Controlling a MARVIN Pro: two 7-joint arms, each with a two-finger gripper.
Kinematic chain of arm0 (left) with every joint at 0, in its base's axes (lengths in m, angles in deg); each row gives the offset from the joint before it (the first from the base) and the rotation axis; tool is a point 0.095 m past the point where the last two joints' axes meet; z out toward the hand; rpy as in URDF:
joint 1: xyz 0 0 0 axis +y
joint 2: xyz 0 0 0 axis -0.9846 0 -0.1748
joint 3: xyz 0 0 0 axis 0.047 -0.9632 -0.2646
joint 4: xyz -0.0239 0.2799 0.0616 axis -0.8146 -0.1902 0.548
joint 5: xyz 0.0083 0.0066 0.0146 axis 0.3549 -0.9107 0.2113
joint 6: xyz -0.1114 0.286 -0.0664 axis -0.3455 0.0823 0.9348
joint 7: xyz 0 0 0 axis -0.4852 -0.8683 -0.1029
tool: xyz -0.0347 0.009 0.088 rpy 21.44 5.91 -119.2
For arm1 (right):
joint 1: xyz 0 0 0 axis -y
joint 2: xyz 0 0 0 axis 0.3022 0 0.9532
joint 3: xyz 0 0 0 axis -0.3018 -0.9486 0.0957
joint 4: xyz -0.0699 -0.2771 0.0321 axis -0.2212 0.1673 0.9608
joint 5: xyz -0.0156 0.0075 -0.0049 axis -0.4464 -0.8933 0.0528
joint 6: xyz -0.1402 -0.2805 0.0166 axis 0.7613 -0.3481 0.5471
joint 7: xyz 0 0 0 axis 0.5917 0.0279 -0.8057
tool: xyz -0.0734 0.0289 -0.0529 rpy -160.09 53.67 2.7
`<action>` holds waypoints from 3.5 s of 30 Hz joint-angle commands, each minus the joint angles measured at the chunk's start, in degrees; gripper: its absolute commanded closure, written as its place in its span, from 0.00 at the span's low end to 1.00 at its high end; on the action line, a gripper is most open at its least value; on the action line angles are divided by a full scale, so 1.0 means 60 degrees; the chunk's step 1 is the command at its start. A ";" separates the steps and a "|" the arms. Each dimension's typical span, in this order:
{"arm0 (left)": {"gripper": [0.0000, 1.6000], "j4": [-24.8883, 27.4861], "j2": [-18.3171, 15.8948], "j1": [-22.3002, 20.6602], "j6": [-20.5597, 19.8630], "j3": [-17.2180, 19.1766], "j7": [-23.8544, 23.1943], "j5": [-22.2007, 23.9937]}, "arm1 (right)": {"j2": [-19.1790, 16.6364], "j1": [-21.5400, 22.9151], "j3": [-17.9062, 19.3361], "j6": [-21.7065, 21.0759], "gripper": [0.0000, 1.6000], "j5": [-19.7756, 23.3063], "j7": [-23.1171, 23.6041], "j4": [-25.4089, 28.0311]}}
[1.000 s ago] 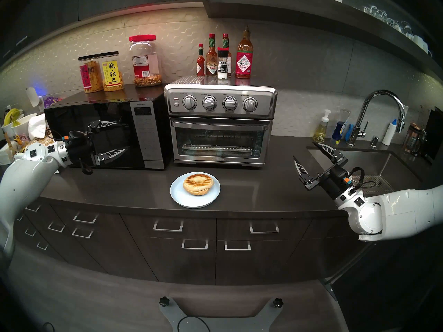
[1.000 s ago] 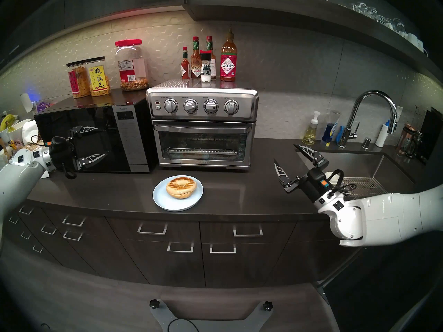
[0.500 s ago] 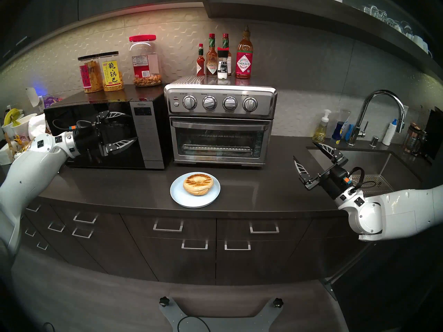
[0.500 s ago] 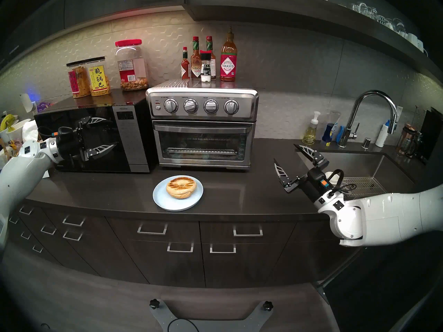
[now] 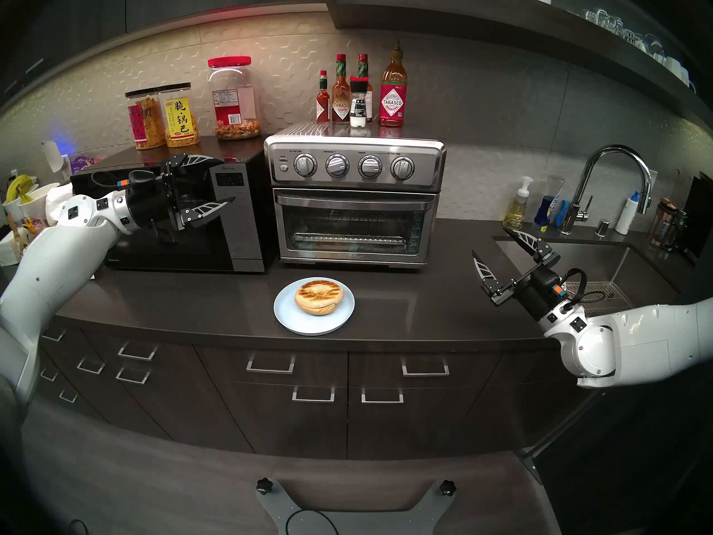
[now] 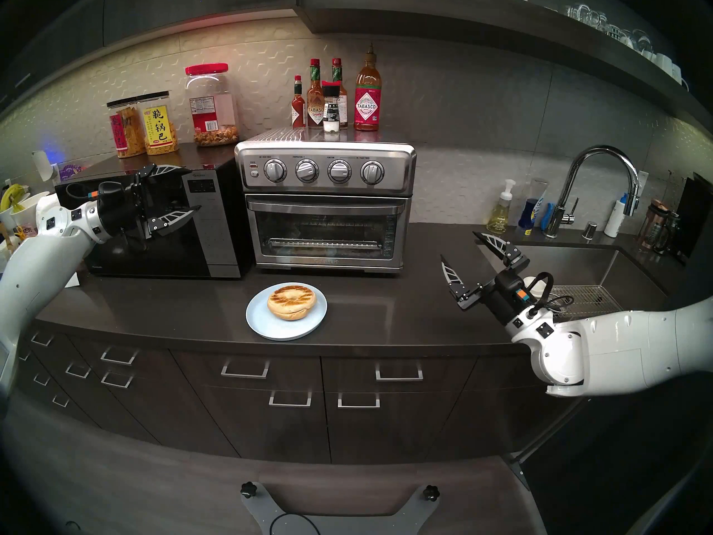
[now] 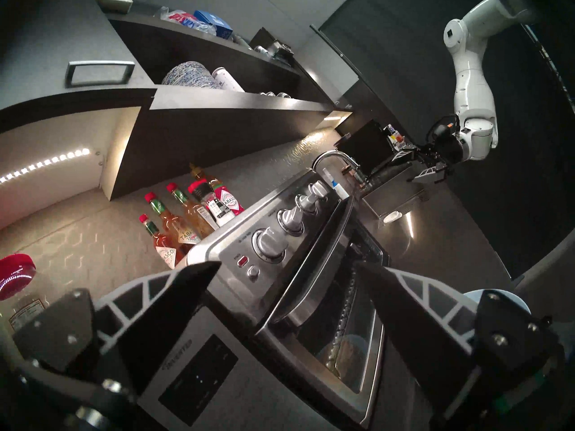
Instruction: Open the oven and place the bagel inside on the rack
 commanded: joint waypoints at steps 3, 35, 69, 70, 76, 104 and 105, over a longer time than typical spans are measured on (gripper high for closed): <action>0.00 0.0213 -0.0036 -0.0346 -0.0045 0.0136 -0.0958 0.0445 | 0.0010 0.0138 0.0118 0.0019 0.00 0.0015 -0.0032 -0.0002; 0.00 -0.0674 0.1598 -0.0482 -0.1005 -0.1206 -0.1509 0.0997 | 0.0006 0.0132 0.0137 0.0021 0.00 0.0005 -0.0032 -0.0006; 0.00 -0.1748 0.2133 -0.1097 -0.2113 -0.1297 -0.2550 0.1653 | 0.0003 0.0132 0.0155 0.0026 0.00 0.0005 -0.0033 -0.0007; 0.00 -0.1671 0.2243 -0.1114 -0.2156 -0.1331 -0.2550 0.1663 | 0.0003 0.0132 0.0155 0.0026 0.00 0.0005 -0.0033 -0.0007; 0.00 -0.0799 0.2874 -0.1292 -0.2372 -0.1512 -0.2550 0.1735 | 0.0002 0.0133 0.0158 0.0027 0.00 0.0006 -0.0034 -0.0007; 0.00 0.3753 0.1649 0.0293 -0.2132 -0.2765 -0.2550 0.2907 | -0.0013 0.0150 0.0187 0.0031 0.00 0.0018 -0.0041 0.0007; 0.00 0.3779 0.1599 0.0345 -0.1992 -0.2726 -0.2550 0.2936 | -0.0014 0.0151 0.0189 0.0031 0.00 0.0020 -0.0042 0.0009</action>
